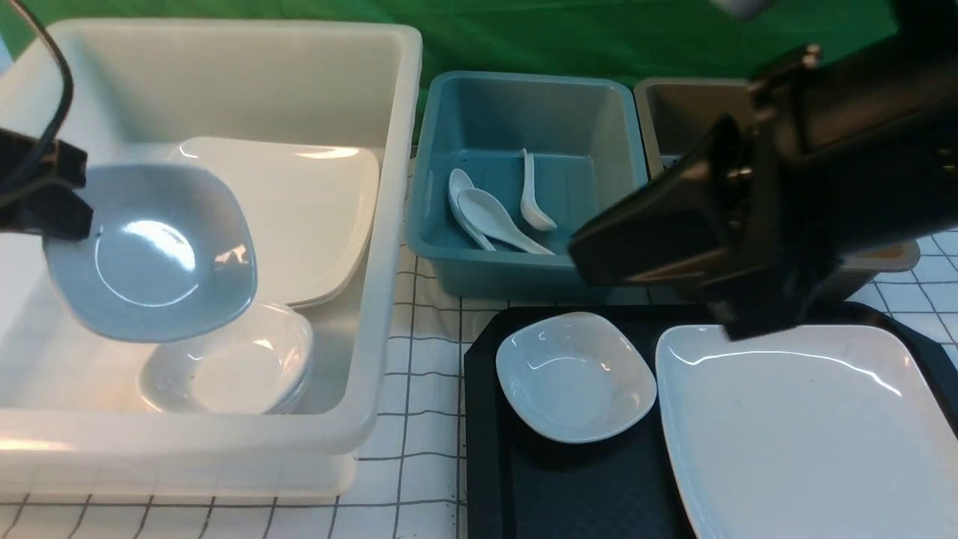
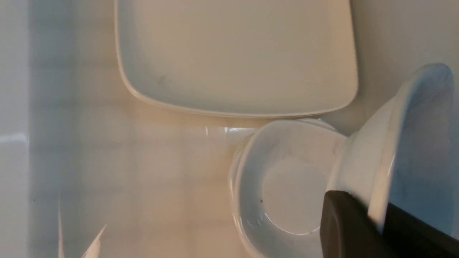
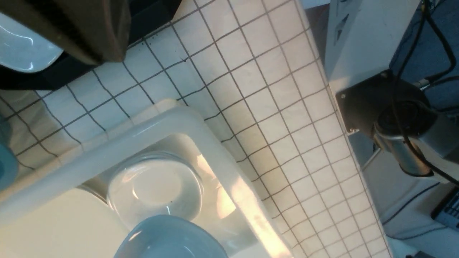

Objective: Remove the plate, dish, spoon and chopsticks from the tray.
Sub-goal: Use the left arm to put the small plate into the large storage box on the left, then use the left arm to grab a small plate from the dinner plate

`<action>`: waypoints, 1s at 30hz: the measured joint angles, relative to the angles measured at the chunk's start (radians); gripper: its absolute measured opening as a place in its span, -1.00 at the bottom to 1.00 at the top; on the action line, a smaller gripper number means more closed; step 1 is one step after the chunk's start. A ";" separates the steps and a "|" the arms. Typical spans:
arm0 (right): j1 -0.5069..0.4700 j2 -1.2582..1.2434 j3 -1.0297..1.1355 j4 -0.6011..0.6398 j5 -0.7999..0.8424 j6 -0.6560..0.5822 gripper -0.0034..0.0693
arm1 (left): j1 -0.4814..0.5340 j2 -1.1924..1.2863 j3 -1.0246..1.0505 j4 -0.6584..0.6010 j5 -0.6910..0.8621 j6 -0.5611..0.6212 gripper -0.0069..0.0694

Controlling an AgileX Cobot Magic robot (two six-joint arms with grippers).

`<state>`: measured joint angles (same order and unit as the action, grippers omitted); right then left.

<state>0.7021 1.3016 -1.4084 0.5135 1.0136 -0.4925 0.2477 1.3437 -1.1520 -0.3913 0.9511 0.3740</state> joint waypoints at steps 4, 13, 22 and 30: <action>0.093 0.092 -0.076 -0.025 -0.012 0.019 -0.90 | -0.019 0.061 0.072 -0.031 -0.018 0.075 -0.78; 0.130 0.139 -0.109 -0.034 -0.056 0.026 -0.90 | -0.043 0.200 0.085 -0.024 -0.095 0.087 -0.31; 0.130 0.138 -0.114 -0.286 -0.019 0.162 -0.90 | -0.043 0.139 -0.045 0.217 0.015 -0.158 0.17; 0.081 0.110 -0.113 -0.669 0.175 0.314 -0.90 | -0.304 0.010 -0.101 0.138 0.050 -0.127 -0.60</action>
<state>0.7834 1.4120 -1.5210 -0.1551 1.1886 -0.1785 -0.0565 1.3540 -1.2532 -0.2534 1.0014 0.2471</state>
